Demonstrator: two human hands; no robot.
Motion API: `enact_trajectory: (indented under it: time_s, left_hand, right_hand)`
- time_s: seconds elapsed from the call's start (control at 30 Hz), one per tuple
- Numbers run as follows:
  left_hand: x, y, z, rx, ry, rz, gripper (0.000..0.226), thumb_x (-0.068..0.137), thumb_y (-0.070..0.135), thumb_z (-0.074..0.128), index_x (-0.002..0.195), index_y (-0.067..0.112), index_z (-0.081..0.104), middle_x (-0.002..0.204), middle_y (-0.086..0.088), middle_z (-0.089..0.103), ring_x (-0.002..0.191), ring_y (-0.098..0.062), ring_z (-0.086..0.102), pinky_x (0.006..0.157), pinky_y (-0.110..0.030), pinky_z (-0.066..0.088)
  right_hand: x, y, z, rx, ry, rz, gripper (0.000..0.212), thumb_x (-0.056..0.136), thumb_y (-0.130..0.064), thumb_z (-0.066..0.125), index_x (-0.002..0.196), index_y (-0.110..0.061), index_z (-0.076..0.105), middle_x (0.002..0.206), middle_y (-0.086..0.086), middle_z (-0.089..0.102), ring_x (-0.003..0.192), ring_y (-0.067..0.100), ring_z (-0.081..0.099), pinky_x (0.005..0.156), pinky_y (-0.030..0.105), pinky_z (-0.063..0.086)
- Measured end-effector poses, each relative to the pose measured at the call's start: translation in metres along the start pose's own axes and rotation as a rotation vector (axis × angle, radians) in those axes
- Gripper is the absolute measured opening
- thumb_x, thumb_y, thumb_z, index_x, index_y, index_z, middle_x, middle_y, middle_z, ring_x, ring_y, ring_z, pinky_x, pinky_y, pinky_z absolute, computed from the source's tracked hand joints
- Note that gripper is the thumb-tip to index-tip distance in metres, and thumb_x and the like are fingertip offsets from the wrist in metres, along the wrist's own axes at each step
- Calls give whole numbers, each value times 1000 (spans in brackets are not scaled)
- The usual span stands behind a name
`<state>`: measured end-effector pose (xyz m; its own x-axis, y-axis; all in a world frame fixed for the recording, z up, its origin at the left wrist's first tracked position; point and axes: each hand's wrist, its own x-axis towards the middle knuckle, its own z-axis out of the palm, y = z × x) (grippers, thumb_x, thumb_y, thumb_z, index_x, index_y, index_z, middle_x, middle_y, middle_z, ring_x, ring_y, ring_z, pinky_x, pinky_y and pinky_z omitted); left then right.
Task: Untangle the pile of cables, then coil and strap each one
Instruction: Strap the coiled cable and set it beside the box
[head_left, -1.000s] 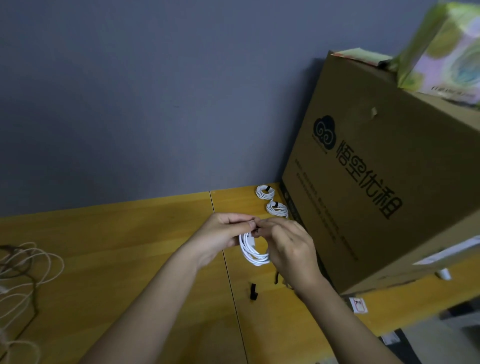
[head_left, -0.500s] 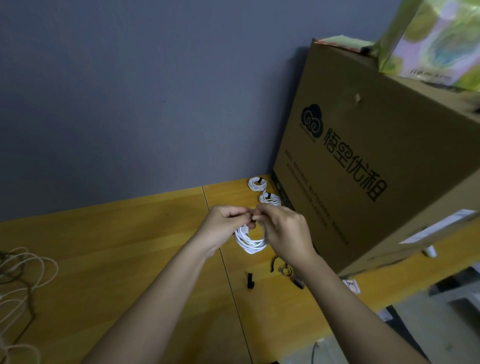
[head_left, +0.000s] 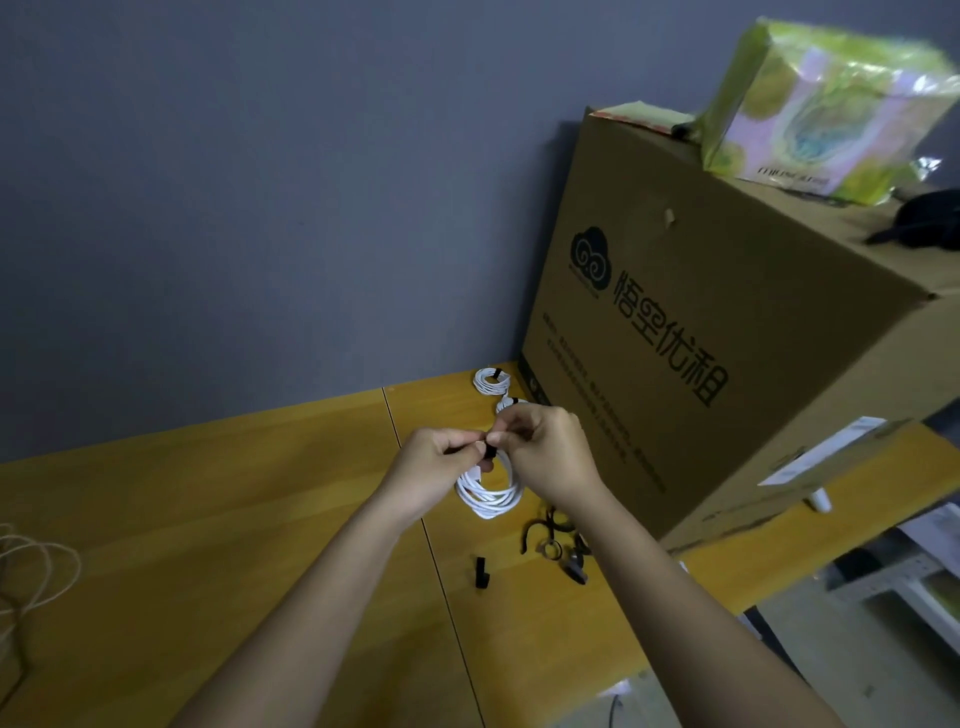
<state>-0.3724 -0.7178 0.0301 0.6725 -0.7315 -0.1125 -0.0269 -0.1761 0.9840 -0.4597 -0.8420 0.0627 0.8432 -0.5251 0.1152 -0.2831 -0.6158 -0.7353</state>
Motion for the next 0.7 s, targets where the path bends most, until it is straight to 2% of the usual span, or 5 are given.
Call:
enact_trajectory:
  time_s: [0.13, 0.27, 0.37, 0.57, 0.7]
  left_hand:
    - [-2, 1, 1, 67, -5, 52, 28, 95, 15, 57, 88, 37, 72, 81, 3, 75, 92, -19, 68, 89, -36, 49]
    - [-4, 1, -4, 110, -29, 80, 27, 95, 18, 58, 91, 43, 69, 81, 6, 74, 89, -15, 68, 84, -33, 48]
    - [-5, -1, -7, 130, -44, 80, 21, 93, 19, 60, 100, 36, 70, 81, 7, 75, 88, -11, 69, 89, -34, 50]
    - [-11, -3, -12, 172, -109, 121, 24, 90, 10, 63, 98, 30, 73, 91, 6, 75, 91, -7, 70, 94, -41, 52]
    - [-15, 0, -10, 373, -96, 220, 22, 92, 13, 62, 104, 27, 74, 91, 14, 74, 85, -3, 67, 81, -39, 54]
  right_hand:
    - [-7, -2, 3, -6, 40, -34, 10, 87, -11, 66, 76, -11, 66, 65, -11, 64, 59, -3, 60, 56, 18, 46]
    - [-12, 3, 9, -87, 104, -65, 7, 85, -18, 69, 83, -11, 67, 88, -8, 51, 70, 5, 51, 63, 18, 42]
    - [-14, 7, 8, 123, 60, 23, 8, 83, -16, 72, 77, -16, 66, 83, -10, 59, 75, -1, 56, 65, 7, 40]
    - [-17, 10, 3, 539, -167, 275, 19, 81, -4, 73, 89, -9, 56, 67, -3, 63, 67, 9, 64, 67, 23, 51]
    - [-20, 12, -2, 727, -250, 417, 16, 75, -5, 78, 76, -12, 63, 70, -1, 65, 70, 10, 68, 65, 24, 54]
